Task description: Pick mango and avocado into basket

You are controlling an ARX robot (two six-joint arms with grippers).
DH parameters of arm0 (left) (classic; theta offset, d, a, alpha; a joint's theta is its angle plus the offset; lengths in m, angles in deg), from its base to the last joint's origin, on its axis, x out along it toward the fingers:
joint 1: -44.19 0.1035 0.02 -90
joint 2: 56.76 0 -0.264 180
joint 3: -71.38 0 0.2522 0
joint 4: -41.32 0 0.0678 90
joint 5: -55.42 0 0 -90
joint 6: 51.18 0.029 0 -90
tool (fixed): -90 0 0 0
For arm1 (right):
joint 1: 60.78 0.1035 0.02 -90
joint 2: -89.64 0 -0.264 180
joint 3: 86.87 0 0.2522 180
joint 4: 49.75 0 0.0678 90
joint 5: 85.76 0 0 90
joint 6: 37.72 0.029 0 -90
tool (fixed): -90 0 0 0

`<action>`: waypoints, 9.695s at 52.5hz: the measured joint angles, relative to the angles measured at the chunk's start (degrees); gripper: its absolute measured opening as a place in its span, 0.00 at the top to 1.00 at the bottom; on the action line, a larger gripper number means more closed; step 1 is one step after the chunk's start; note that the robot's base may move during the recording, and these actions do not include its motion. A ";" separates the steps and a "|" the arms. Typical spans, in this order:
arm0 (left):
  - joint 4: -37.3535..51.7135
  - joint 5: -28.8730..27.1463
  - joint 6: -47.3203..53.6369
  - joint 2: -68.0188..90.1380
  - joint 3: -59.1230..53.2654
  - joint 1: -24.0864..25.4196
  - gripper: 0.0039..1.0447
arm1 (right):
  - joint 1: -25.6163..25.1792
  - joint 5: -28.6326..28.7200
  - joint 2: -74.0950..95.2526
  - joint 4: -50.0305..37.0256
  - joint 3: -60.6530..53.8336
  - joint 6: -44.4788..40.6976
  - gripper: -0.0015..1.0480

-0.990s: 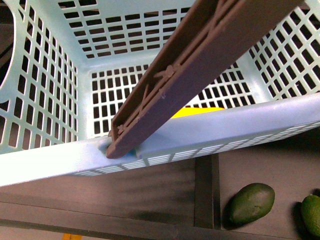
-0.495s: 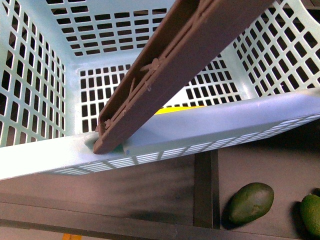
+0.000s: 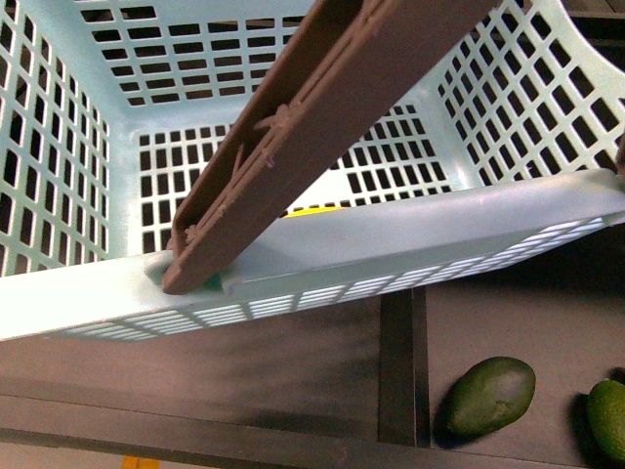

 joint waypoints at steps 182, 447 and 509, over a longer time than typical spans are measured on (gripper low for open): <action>0.00 0.11 0.00 0.00 0.00 -0.02 0.96 | 12.31 29.09 -33.92 1.73 -4.72 9.60 0.56; 0.00 -0.04 0.04 0.00 -0.02 -0.02 0.96 | 38.69 -12.07 -115.12 14.71 -43.65 26.36 0.08; 12.20 -37.35 -42.56 42.21 25.59 11.89 0.92 | 38.69 -12.13 -115.16 14.73 -43.63 26.36 0.08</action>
